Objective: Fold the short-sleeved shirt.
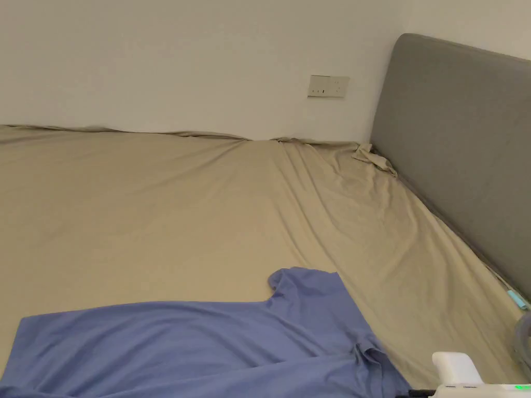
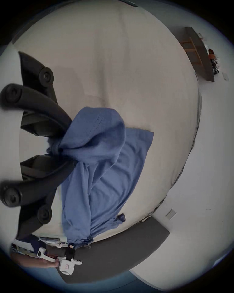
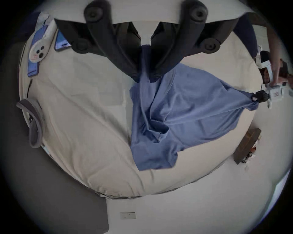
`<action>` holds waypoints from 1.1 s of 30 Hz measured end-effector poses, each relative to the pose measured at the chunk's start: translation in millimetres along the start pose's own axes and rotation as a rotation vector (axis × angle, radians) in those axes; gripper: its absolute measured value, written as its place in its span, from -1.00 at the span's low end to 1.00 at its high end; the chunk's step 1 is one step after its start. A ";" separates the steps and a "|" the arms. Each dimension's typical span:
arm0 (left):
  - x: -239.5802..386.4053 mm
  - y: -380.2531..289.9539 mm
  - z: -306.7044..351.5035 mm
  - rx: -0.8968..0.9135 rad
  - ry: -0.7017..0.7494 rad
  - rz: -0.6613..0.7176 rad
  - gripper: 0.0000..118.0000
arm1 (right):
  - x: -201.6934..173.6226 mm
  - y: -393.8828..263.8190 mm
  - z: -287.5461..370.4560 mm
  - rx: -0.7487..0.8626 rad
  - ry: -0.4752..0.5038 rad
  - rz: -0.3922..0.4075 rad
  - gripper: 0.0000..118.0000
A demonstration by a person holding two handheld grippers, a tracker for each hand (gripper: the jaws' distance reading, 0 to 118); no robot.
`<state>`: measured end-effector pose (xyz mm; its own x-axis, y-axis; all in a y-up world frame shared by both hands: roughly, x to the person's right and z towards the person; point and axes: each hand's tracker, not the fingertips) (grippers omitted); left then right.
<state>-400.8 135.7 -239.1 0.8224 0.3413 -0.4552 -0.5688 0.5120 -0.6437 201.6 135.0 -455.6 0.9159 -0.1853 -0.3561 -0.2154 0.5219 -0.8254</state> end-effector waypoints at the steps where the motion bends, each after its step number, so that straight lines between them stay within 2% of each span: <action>1: -2.7 -1.6 6.5 -0.012 -0.002 -0.009 -0.68 | -0.1 -4.1 7.1 -0.023 0.040 0.010 -0.81; 2: -6.6 -5.2 12.8 -0.031 -0.013 -0.002 -0.68 | -0.9 -10.6 13.4 -0.070 0.057 0.038 -0.81; 5: -15.7 -17.7 27.4 -0.104 -0.024 0.005 -0.68 | -5.2 -30.8 25.4 -0.124 -0.050 0.128 -0.82; 9: -15.7 -37.0 48.3 -0.122 -0.018 -0.023 -0.68 | -3.9 -59.7 36.1 -0.161 -0.026 0.086 -0.82; 12: -10.6 -49.8 56.0 -0.136 0.010 -0.073 -0.68 | -5.0 -78.0 33.7 -0.197 -0.063 0.079 -0.82; 16: 0.8 -63.2 22.9 -0.184 0.158 -0.212 -0.68 | -4.6 -89.8 3.5 -0.259 -0.092 0.096 -0.82; 19: 0.1 -63.7 -11.7 -0.205 0.196 -0.165 -0.68 | -1.4 -91.1 -23.8 -0.308 -0.113 0.088 -0.82; 22: -6.1 -63.6 -27.6 -0.203 0.193 -0.093 -0.68 | -4.1 -92.3 -35.0 -0.326 -0.128 0.113 -0.82; 26: -15.7 -64.0 -30.9 -0.173 0.199 -0.116 -0.68 | -2.8 -91.8 -30.9 -0.322 -0.129 0.106 -0.81; 27: -16.3 -64.3 -28.6 -0.167 0.198 -0.121 -0.66 | -1.7 -90.1 -26.6 -0.319 -0.125 0.102 -0.72; 28: -12.8 -61.8 -21.4 -0.161 0.215 -0.127 -0.25 | -1.9 -85.4 -19.1 -0.308 -0.109 0.116 -0.41; 29: -9.9 -59.3 -11.0 -0.122 0.274 -0.119 0.74 | -5.6 -81.8 -6.8 -0.235 -0.130 0.170 0.57; 30: -7.7 -56.7 5.2 -0.048 0.290 -0.138 1.00 | -11.5 -77.5 6.7 -0.168 -0.187 0.251 1.00; 32: -1.8 -48.9 46.4 0.147 0.209 -0.162 0.99 | -25.2 -70.6 35.7 0.010 -0.217 0.352 0.95; 33: 2.5 -45.4 60.0 0.189 0.207 -0.157 1.00 | -32.4 -65.2 46.0 0.054 -0.253 0.353 0.98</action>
<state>-372.1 160.6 -174.1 0.8685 0.0888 -0.4877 -0.4068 0.6899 -0.5988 201.6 145.3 -370.2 0.8449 0.2189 -0.4880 -0.5183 0.5605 -0.6460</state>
